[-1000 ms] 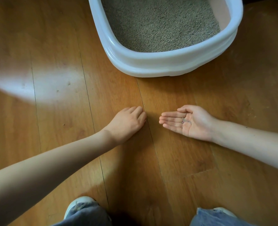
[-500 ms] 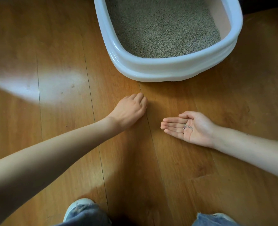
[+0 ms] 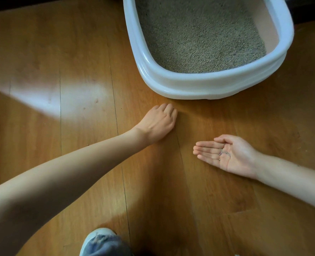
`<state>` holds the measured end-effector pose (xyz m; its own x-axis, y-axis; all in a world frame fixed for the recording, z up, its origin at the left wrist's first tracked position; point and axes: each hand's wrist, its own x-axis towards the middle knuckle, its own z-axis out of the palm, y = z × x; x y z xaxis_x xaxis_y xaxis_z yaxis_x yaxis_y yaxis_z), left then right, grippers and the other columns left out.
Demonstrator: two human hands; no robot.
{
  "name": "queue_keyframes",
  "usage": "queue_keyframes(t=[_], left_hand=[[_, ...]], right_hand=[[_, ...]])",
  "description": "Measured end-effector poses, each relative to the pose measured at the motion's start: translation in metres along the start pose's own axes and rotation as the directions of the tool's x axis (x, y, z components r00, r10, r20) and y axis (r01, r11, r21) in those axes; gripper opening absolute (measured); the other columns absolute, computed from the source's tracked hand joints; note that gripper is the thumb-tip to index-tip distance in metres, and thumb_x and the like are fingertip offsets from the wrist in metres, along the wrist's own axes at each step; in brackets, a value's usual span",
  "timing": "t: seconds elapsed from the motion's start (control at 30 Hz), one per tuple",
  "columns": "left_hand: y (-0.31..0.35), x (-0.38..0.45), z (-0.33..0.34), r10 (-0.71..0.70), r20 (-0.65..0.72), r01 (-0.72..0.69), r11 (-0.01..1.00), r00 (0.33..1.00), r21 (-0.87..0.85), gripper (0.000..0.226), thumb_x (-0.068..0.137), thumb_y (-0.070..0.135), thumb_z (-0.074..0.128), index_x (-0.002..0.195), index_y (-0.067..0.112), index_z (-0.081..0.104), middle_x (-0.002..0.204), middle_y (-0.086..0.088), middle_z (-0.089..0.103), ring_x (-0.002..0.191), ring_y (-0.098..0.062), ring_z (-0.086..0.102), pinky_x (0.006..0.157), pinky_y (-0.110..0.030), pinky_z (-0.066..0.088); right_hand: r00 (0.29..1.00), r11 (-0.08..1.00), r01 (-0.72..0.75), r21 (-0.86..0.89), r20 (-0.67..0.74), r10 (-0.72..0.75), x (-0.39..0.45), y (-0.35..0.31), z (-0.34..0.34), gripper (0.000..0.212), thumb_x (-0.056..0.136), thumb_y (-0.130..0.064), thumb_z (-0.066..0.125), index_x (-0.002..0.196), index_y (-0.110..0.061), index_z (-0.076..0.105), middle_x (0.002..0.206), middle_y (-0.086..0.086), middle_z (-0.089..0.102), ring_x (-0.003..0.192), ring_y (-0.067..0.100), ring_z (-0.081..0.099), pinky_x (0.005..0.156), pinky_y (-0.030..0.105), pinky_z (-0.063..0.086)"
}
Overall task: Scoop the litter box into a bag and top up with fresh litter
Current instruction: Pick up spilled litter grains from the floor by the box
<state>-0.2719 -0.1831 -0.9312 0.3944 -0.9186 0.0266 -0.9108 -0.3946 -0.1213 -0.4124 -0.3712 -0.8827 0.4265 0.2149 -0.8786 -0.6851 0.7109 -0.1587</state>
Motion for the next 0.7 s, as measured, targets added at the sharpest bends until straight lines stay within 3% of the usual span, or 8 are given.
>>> queue_keyframes(t=[0.1, 0.2, 0.3, 0.47, 0.53, 0.63, 0.7], left_hand=[[-0.001, 0.001, -0.002, 0.023, 0.055, -0.016, 0.991, 0.998, -0.129, 0.011, 0.078, 0.000, 0.067, 0.084, 0.003, 0.059, 0.079, -0.013, 0.055, 0.063, -0.028, 0.051, 0.053, -0.031, 0.029], [-0.004, 0.005, 0.004, -0.004, 0.088, 0.019, 0.985, 0.996, -0.172, 0.007, 0.082, 0.000, 0.065, 0.087, 0.002, 0.059, 0.081, -0.013, 0.057, 0.063, -0.029, 0.053, 0.050, -0.034, 0.037], [-0.002, 0.010, -0.003, 0.008, 0.213, 0.010, 0.997, 0.977, -0.082, 0.015, 0.092, 0.003, 0.050, 0.107, 0.000, 0.055, 0.096, -0.014, 0.058, 0.074, -0.028, 0.055, 0.057, -0.036, 0.046], [0.008, 0.010, -0.022, -0.004, 0.333, 0.000, 1.000, 0.943, 0.012, 0.025, 0.097, 0.003, 0.035, 0.119, -0.003, 0.044, 0.104, -0.018, 0.054, 0.074, -0.028, 0.052, 0.058, -0.033, 0.038], [0.015, 0.008, -0.030, 0.013, 0.270, -0.003, 0.999, 0.963, -0.037, 0.017, 0.096, 0.006, 0.043, 0.109, -0.003, 0.049, 0.091, -0.015, 0.053, 0.062, -0.024, 0.042, 0.052, -0.033, 0.037], [0.035, 0.003, -0.051, 0.055, -0.016, -0.058, 0.964, 0.998, -0.260, 0.012, 0.083, 0.002, 0.064, 0.081, 0.001, 0.052, 0.067, -0.009, 0.044, 0.049, -0.021, 0.030, 0.038, -0.032, 0.028], [0.054, 0.002, -0.061, 0.067, -0.112, -0.104, 0.921, 0.991, -0.375, 0.009, 0.087, 0.006, 0.060, 0.083, 0.002, 0.053, 0.069, -0.009, 0.045, 0.051, -0.020, 0.034, 0.039, -0.033, 0.032]], right_hand=[[1.000, 1.000, 0.006, 0.017, -0.018, -0.006, 0.000, -0.001, -0.001, 0.044, 0.094, -0.014, 0.034, 0.101, 0.016, 0.065, 0.114, 0.031, 0.063, 0.099, 0.038, 0.067, 0.077, 0.045, 0.058], [0.999, 1.000, 0.010, 0.005, -0.037, -0.009, 0.000, -0.001, 0.000, 0.044, 0.092, -0.014, 0.035, 0.100, 0.016, 0.066, 0.114, 0.031, 0.064, 0.098, 0.038, 0.068, 0.076, 0.044, 0.059], [0.999, 1.000, 0.019, -0.004, -0.046, -0.019, 0.001, -0.001, 0.001, 0.045, 0.094, -0.014, 0.033, 0.100, 0.016, 0.065, 0.113, 0.031, 0.064, 0.098, 0.038, 0.068, 0.076, 0.045, 0.058], [0.996, 0.999, 0.038, -0.019, -0.078, -0.040, -0.001, 0.000, 0.005, 0.042, 0.090, -0.012, 0.036, 0.101, 0.018, 0.064, 0.113, 0.032, 0.064, 0.097, 0.040, 0.068, 0.077, 0.046, 0.058], [0.994, 0.999, 0.052, -0.011, -0.093, -0.052, -0.002, 0.000, 0.007, 0.042, 0.084, -0.011, 0.040, 0.099, 0.018, 0.065, 0.112, 0.033, 0.063, 0.096, 0.040, 0.068, 0.077, 0.046, 0.058], [0.987, 0.996, 0.079, -0.048, -0.135, -0.084, -0.003, 0.002, 0.008, 0.042, 0.093, -0.015, 0.037, 0.106, 0.015, 0.064, 0.107, 0.031, 0.066, 0.093, 0.040, 0.069, 0.074, 0.044, 0.060], [0.981, 0.993, 0.107, -0.049, -0.159, -0.114, -0.003, 0.004, 0.009, 0.040, 0.100, -0.019, 0.034, 0.103, 0.010, 0.061, 0.093, 0.026, 0.070, 0.083, 0.036, 0.071, 0.067, 0.042, 0.061]])
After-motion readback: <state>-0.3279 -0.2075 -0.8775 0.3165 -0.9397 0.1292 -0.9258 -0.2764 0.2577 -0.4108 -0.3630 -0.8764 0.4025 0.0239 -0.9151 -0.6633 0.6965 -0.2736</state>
